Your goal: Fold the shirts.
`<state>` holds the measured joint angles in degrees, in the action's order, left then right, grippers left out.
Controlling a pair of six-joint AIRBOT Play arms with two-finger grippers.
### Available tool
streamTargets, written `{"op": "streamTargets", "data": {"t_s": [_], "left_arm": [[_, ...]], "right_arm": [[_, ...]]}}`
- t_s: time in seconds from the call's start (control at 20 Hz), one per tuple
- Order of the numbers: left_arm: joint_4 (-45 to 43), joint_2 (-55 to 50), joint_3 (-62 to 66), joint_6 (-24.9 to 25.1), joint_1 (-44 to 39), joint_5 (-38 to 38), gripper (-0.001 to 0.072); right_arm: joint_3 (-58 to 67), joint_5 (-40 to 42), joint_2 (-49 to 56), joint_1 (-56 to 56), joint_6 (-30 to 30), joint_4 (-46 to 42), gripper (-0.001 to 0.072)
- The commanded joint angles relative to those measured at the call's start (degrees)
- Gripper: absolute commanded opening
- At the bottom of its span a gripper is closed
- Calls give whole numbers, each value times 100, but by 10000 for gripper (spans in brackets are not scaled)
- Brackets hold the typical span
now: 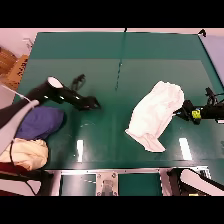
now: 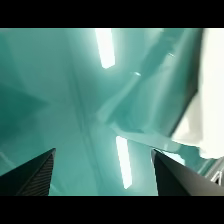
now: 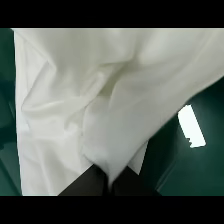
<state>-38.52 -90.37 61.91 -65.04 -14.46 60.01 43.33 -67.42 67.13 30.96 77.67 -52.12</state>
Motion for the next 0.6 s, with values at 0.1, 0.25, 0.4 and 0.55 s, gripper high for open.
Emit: {"op": "streamTargets", "data": {"t_s": [0.1, 0.25, 0.4, 0.55], "left_arm": [[1189, -61, -472, 369, -1574, -1279, 682], [1445, -254, -470, 402, -2199, -1416, 681], [1829, -428, -470, 428, -2588, -1480, 644], [2411, -511, -470, 730, -2756, -1569, 632]], "right_arm": [[9, 50, 46, -240, -11, -46, 18], [7, 52, 46, -243, -11, -44, 18], [4, 52, 46, -243, -11, -42, 18], [4, 52, 46, -243, -11, -42, 18]]}}
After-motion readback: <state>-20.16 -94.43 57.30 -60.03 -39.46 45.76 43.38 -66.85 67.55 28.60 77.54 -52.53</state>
